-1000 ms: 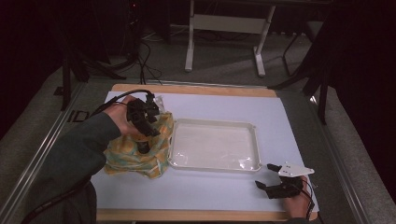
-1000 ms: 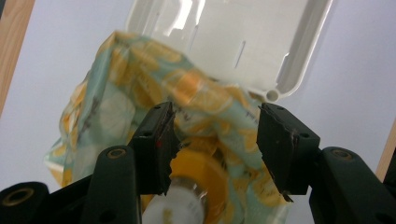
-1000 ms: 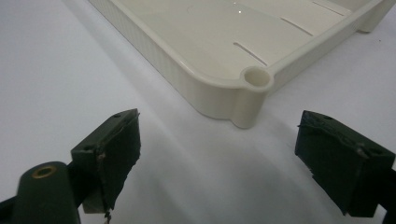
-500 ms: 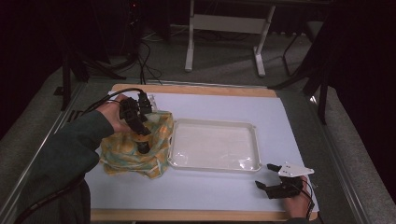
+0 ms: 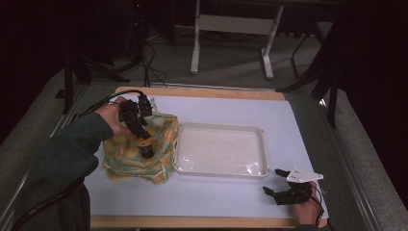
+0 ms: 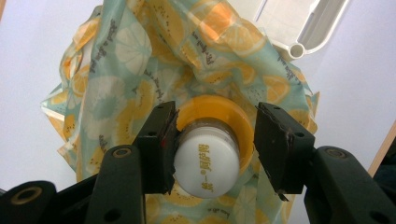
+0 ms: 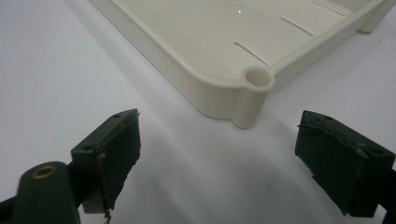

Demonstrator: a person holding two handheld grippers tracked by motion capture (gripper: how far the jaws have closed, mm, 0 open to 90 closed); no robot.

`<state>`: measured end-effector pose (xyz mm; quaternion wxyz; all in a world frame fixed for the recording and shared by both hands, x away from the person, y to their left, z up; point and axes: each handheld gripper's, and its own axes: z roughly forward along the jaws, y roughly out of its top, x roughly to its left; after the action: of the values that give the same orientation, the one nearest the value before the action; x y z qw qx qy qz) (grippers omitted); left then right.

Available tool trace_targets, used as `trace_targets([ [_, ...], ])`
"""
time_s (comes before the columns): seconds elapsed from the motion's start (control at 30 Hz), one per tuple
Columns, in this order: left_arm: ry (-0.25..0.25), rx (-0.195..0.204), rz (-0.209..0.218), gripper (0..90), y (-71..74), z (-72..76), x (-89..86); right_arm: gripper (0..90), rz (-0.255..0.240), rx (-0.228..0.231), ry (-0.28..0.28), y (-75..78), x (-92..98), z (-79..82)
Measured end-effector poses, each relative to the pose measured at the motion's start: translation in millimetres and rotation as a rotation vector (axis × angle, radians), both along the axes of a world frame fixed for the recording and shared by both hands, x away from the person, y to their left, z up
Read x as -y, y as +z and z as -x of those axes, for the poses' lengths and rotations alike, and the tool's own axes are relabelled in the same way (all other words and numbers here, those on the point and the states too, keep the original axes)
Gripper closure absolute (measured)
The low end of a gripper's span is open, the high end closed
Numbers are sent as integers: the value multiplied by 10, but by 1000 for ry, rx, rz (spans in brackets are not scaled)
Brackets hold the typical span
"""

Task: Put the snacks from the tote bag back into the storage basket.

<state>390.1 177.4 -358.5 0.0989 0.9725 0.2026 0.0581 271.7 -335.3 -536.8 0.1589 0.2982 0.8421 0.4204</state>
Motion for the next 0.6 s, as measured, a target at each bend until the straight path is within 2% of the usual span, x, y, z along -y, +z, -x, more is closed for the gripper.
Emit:
trace_targets([
  [0.27, 20, -9, -25, 484, -23, -3, -71, 139, 2, 1, 1, -1, -2, 0],
  [0.6, 62, -33, -15, 539, -26, -3, -164, 139, 5, 1, 2, -1, -4, 1],
])
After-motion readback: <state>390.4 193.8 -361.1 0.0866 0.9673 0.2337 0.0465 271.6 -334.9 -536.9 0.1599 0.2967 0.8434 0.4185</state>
